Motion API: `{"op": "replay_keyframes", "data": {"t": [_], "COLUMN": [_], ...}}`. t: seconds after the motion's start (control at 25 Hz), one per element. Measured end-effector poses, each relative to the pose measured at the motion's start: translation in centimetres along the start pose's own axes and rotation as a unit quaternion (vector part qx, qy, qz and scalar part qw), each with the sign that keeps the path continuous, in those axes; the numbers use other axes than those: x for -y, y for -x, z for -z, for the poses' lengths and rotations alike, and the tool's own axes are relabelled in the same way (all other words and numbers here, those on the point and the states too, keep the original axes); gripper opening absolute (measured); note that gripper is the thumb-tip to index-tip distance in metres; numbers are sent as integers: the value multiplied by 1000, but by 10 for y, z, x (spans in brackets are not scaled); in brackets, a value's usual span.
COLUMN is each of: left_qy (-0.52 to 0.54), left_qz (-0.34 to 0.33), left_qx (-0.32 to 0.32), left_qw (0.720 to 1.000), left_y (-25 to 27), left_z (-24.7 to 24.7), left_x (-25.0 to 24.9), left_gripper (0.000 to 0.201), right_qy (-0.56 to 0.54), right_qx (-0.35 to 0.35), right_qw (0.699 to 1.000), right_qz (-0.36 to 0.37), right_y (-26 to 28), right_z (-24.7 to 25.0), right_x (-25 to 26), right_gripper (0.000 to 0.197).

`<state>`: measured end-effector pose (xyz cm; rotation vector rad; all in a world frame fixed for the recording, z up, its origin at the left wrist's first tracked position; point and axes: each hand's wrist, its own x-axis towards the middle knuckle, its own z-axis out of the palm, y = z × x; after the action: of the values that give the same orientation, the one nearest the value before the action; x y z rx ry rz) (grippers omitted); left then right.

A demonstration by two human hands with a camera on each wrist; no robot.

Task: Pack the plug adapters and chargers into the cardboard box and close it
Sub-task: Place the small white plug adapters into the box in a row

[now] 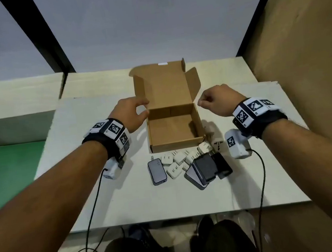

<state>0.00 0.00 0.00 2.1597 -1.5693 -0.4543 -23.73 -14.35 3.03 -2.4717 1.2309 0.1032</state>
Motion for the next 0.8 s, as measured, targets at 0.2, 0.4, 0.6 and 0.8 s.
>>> {"op": "replay_keyframes", "data": {"t": [0.2, 0.4, 0.6, 0.8], "left_qy": [-15, 1, -35, -34], "left_qz": [-2, -27, -62, -77], "left_qx": [-21, -47, -51, -61], "left_qw": [1000, 998, 996, 995], "left_y": [-15, -23, -13, -2], "left_z": [-38, -43, -58, -73], "left_x": [26, 35, 39, 50], "left_gripper": [35, 33, 35, 38], "right_qy": [36, 84, 110, 196], "right_qx": [47, 101, 73, 59], "right_qw": [998, 991, 991, 978], "right_qz": [-13, 1, -14, -30], "right_y": [-13, -23, -23, -10], "right_z": [-56, -71, -75, -66], "right_x": [-35, -45, -51, -55], "right_gripper": [8, 24, 8, 29]}}
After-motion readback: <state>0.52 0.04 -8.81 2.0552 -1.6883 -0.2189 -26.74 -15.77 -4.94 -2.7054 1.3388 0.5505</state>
